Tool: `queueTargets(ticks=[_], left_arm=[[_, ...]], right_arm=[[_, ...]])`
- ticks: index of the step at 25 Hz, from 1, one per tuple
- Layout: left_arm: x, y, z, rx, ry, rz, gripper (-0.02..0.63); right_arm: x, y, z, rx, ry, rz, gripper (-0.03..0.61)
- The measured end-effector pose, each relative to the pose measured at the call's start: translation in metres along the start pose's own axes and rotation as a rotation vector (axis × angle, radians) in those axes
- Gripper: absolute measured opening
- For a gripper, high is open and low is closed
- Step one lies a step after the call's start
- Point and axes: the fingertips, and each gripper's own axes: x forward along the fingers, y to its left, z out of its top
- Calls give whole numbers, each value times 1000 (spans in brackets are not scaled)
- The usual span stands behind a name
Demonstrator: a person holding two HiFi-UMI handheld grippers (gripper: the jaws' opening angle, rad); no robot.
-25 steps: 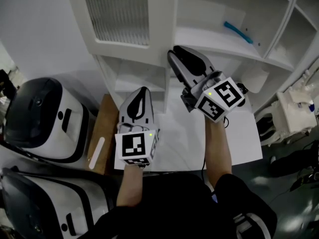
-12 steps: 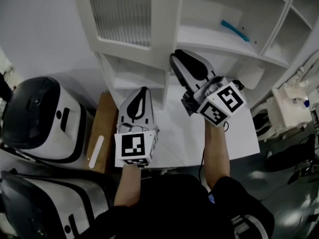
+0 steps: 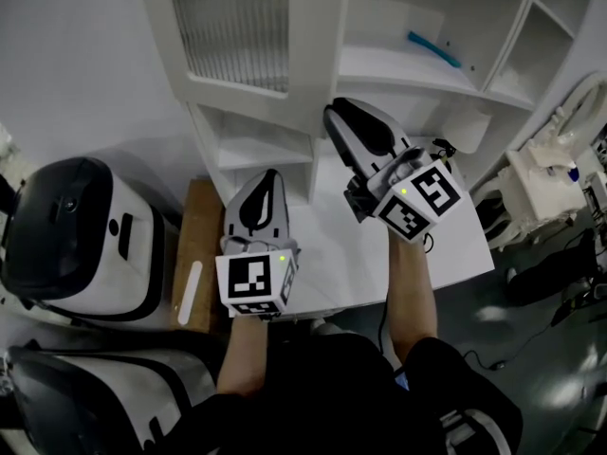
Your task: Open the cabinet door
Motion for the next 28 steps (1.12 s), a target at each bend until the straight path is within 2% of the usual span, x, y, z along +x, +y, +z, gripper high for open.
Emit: queueTargets(ticks=[8,20,28], left_arm=[[-17,6,1,-15,2,-27,14],[-38,11,4,-53,0,-90,14],[-68,36,-8,-57,22,-75,14]], right_arm=[[-6,17,4,22,-22,-28,77],[-8,56,9,-15,-9,-40,75],[-8,85,10,-8,-55,-50,75]])
